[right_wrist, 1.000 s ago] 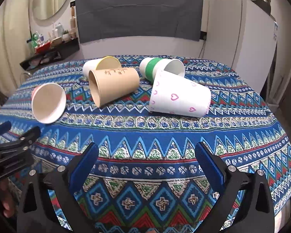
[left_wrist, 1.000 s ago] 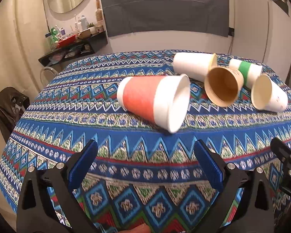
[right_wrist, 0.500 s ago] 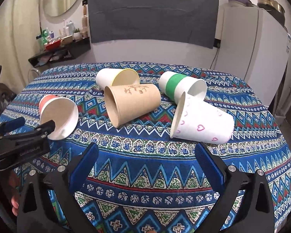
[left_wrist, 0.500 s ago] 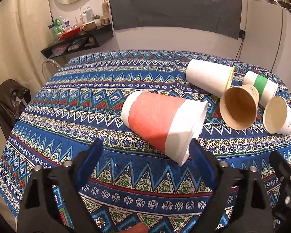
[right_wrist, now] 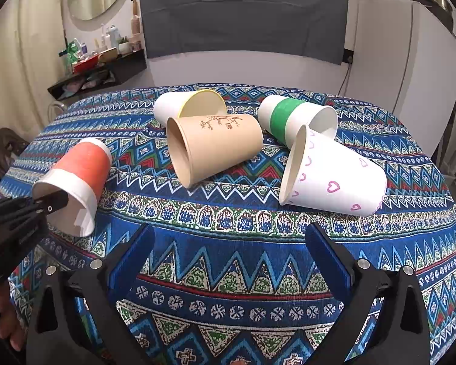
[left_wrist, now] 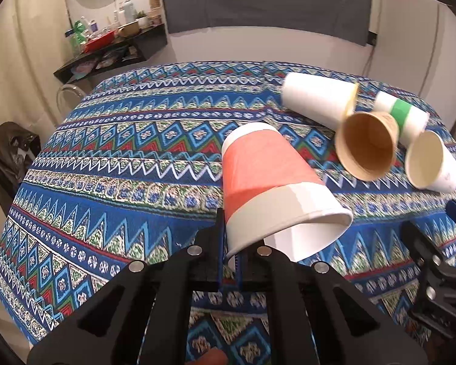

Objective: Flip cup upside down
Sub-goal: 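Move the left gripper to the red-and-white cup and close on its rim, then lift the red-and-white cup with the left gripper and rotate it mouth-down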

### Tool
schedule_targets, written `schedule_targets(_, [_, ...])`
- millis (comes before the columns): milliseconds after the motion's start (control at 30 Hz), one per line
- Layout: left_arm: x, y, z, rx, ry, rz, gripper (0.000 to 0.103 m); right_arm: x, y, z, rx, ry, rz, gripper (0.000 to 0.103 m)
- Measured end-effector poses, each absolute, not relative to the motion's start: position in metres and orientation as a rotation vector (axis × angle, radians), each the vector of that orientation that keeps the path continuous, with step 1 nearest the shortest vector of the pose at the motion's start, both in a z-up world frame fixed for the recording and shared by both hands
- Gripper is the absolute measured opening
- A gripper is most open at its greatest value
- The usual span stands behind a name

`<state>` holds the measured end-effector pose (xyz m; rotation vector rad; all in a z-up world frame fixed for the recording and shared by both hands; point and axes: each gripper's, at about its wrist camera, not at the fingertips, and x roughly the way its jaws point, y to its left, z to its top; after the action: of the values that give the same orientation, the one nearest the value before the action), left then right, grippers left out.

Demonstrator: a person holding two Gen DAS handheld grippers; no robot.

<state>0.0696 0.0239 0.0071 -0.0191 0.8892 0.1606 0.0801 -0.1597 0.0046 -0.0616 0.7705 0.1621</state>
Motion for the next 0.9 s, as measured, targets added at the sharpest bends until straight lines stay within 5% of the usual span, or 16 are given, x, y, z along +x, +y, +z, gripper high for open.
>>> schedule_targets(900, [-0.004, -0.069, 0.007, 0.138, 0.835, -0.081, 0.006, 0.002, -0.224, 0.029, 0.013, 0.729, 0.056, 0.095])
